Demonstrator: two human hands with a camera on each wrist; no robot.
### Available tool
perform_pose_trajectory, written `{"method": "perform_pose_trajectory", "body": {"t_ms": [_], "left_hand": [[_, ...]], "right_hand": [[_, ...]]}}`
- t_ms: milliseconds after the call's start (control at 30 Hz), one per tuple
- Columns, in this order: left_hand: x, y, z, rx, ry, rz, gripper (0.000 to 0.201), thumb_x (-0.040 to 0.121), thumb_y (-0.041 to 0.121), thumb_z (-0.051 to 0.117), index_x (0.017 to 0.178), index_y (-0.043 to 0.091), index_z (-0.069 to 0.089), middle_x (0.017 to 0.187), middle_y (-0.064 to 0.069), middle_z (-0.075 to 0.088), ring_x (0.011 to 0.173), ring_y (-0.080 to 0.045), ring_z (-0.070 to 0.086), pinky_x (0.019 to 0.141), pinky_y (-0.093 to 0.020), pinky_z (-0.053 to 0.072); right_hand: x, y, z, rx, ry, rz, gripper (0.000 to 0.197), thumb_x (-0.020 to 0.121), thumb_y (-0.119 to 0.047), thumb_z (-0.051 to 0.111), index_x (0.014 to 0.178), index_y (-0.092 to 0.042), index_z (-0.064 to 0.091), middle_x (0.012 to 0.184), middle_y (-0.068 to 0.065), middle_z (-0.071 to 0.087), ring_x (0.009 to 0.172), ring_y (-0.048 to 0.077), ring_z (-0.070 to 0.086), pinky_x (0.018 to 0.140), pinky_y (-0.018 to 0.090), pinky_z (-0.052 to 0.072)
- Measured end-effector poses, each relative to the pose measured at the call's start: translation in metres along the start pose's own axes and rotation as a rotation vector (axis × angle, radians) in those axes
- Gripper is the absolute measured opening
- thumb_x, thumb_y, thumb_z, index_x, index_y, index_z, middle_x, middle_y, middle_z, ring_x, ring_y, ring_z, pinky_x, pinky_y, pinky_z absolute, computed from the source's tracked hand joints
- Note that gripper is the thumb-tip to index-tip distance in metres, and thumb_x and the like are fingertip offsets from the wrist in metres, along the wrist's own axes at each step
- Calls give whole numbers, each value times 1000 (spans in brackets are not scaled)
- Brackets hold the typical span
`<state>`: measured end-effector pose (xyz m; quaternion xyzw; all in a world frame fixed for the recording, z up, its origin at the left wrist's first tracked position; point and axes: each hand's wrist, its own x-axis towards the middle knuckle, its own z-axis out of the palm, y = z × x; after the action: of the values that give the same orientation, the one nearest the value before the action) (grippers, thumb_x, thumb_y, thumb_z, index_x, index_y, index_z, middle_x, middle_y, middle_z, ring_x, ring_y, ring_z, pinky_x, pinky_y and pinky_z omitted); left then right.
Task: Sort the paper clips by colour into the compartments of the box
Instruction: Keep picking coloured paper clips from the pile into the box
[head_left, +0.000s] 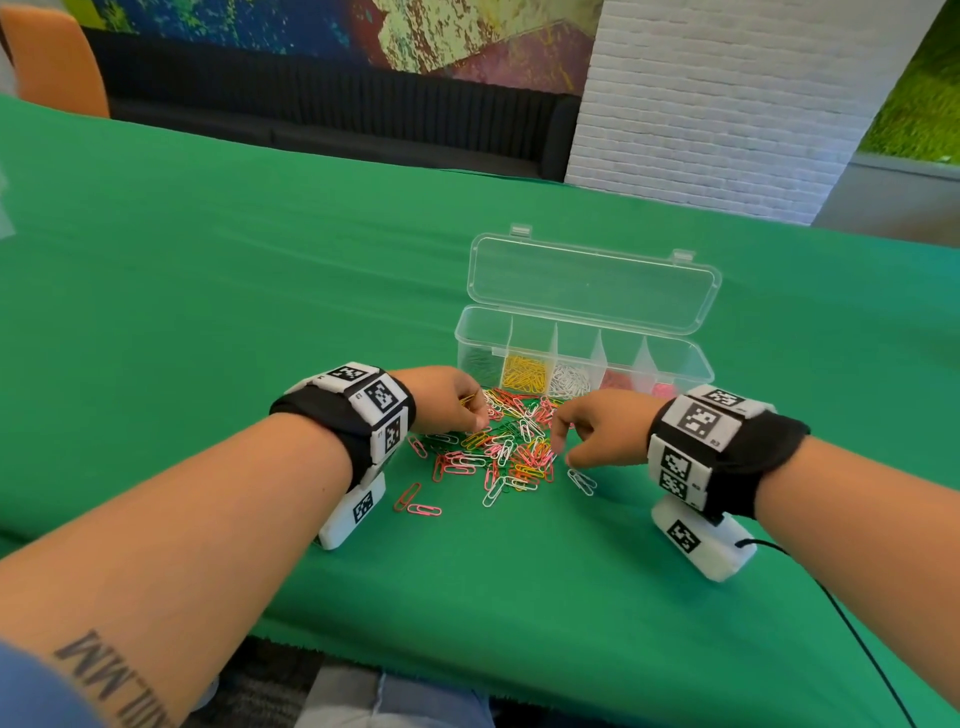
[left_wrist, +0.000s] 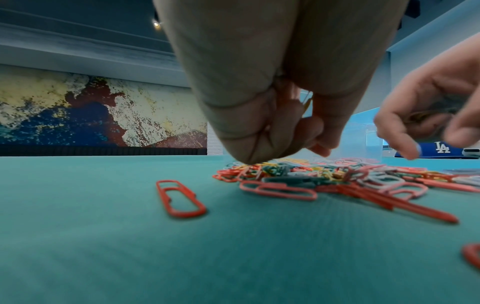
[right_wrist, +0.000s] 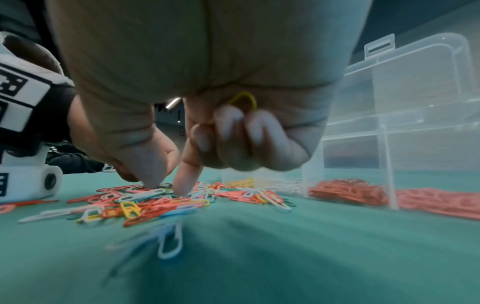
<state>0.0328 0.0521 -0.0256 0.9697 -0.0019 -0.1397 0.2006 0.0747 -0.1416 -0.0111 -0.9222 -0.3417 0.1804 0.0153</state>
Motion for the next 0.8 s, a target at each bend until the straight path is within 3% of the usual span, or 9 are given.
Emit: {"method": "perform_pose_trajectory", "body": {"t_ms": [100,200,300,367,500,567,700,800], "left_hand": [[-1,1,0,-51,2,-6,11,90,36,58,96,27,61,83,12,57,69,-1,49,61,-18,38],[0,2,0,-116,5,-8,15,87,41,61,87,26,58,73,10,55,64,-6,49,61,-20,41],[1,3,1,-116,-20,-20,16,88,40,60,79,28,53,72,7,52,62,-9,46,63,-23,40],[2,3,2,-72,4,-39,17,89,38,59,81,24,51,71,7,49,61,-9,44,59,-22,38],[2,1,3,100,65,-73,12,89,26,58,83,18,50,69,7,47,58,-6,41,50,-19,34],[3,1,3,161,64,-63,8,87,21,58,82,17,52,68,6,47,57,-6,40,48,-18,33],[3,1,3,196,60,-46,7,88,23,59,85,17,58,67,8,48,56,-4,41,47,-17,32],[3,1,3,160,75,-50,13,88,28,61,92,16,64,68,9,50,56,-3,43,47,-18,32]], "right_hand": [[10,-1,-1,-35,90,-20,14,87,-17,55,94,-28,59,63,-10,43,61,10,45,55,19,38],[17,-4,0,-86,73,-44,21,89,-16,55,103,-29,62,65,-16,38,59,-2,39,53,13,31],[18,-6,0,-104,62,-86,13,90,-19,56,98,-28,60,67,-19,37,60,-8,33,52,10,25],[17,-4,0,-99,53,-97,6,90,-20,56,89,-26,56,67,-17,40,61,-7,35,52,11,26],[12,3,3,-101,35,-87,16,87,-21,59,75,-29,53,64,-13,43,60,0,41,53,15,32],[8,8,5,-124,45,-90,14,86,-22,59,75,-28,53,62,-10,43,60,6,43,52,17,33],[-1,12,6,-101,-39,-90,20,87,-23,58,71,-32,51,59,-9,42,53,3,38,50,14,30],[-2,12,4,-85,-22,-77,9,88,-22,57,80,-26,55,58,-9,42,53,3,36,50,15,31]]}}
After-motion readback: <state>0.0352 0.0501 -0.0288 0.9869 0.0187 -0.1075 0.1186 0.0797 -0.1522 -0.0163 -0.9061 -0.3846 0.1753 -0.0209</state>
